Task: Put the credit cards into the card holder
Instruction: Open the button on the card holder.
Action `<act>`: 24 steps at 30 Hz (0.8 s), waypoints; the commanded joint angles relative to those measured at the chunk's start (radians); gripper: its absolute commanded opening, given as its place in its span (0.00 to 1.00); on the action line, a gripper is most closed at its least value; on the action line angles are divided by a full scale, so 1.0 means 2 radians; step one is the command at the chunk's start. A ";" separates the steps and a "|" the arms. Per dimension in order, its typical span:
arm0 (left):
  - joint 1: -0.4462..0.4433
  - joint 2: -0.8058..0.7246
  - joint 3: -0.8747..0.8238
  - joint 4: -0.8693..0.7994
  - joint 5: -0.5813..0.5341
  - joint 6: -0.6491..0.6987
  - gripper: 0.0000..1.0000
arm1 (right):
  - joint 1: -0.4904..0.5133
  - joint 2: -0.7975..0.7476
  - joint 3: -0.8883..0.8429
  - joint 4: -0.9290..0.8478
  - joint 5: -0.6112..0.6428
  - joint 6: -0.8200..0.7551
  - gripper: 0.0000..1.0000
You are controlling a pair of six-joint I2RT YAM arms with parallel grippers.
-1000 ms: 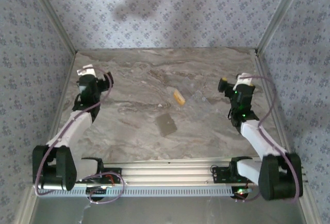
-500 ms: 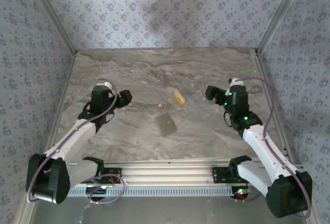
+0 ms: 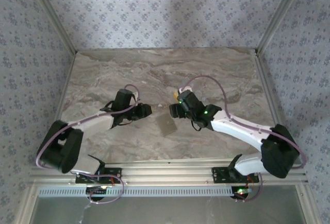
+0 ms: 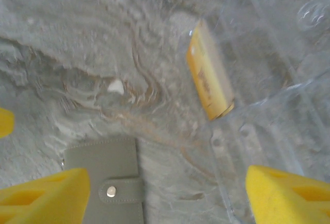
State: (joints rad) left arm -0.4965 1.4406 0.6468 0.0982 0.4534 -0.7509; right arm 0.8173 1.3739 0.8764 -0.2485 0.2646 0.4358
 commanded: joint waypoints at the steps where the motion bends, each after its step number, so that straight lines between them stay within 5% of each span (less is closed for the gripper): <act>1: -0.020 0.032 0.040 0.034 0.044 -0.013 0.26 | 0.008 0.029 0.018 -0.011 -0.019 -0.004 0.62; 8: -0.035 0.080 0.054 0.036 0.043 -0.013 0.24 | 0.008 0.080 0.024 -0.001 -0.086 -0.014 0.34; 24: -0.037 0.153 0.039 0.025 0.025 -0.013 0.17 | 0.014 0.164 0.073 -0.018 -0.114 -0.038 0.40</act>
State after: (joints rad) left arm -0.5632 1.7157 0.7403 0.1753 0.5240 -0.7723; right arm 0.8345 1.6768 0.9863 -0.2520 0.0502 0.3828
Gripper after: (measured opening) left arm 0.166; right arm 0.394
